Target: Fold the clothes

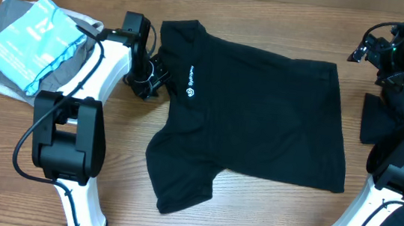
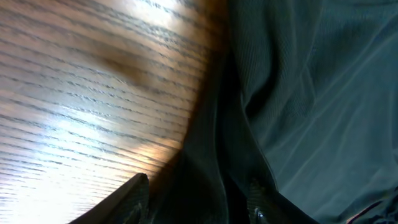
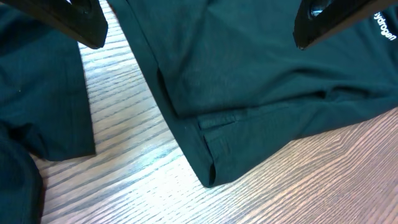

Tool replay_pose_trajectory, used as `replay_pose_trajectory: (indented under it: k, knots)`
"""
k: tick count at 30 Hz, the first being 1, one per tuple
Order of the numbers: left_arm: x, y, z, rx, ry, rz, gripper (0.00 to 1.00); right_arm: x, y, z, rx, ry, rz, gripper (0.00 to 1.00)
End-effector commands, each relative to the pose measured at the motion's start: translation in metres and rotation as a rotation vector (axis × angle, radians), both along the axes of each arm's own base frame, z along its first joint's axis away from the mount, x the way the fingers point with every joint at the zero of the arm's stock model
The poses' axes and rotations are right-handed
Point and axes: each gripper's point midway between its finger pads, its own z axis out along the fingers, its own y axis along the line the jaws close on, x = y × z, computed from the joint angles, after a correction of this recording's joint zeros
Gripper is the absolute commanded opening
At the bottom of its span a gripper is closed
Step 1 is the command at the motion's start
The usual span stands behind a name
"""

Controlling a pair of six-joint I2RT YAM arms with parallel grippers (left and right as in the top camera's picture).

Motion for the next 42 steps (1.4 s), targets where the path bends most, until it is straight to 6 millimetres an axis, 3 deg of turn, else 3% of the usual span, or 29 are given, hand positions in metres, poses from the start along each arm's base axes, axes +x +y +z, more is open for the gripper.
replay_pose_trajectory:
  k: [1, 7, 15, 26, 27, 28, 42]
  knots:
    - [0.002, -0.004, 0.004, 0.031, -0.012, -0.005, 0.51, 0.004, 0.001, 0.017, -0.008, -0.047, 0.0, 1.0]
    - [-0.002, -0.003, 0.002, 0.063, 0.0, -0.013, 0.36, 0.004, 0.001, 0.017, -0.008, -0.047, 0.001, 1.0]
    - [-0.005, 0.002, -0.001, 0.092, 0.011, -0.01, 0.33, 0.004, 0.001, 0.017, -0.007, -0.047, 0.0, 1.0]
    - [-0.008, 0.007, -0.003, 0.123, 0.023, -0.01, 0.14, 0.004, 0.001, 0.017, -0.007, -0.047, 0.0, 1.0]
    - [-0.009, 0.011, -0.004, 0.147, 0.024, -0.007, 0.06, 0.004, 0.001, 0.017, -0.007, -0.047, 0.0, 1.0]
    - [-0.01, 0.016, -0.005, 0.176, 0.028, -0.004, 0.04, 0.004, 0.001, 0.017, -0.007, -0.047, 0.0, 1.0]
    - [-0.033, 0.1, -0.008, 0.538, 0.121, -0.016, 0.04, 0.004, 0.001, 0.017, -0.007, -0.047, 0.0, 1.0]
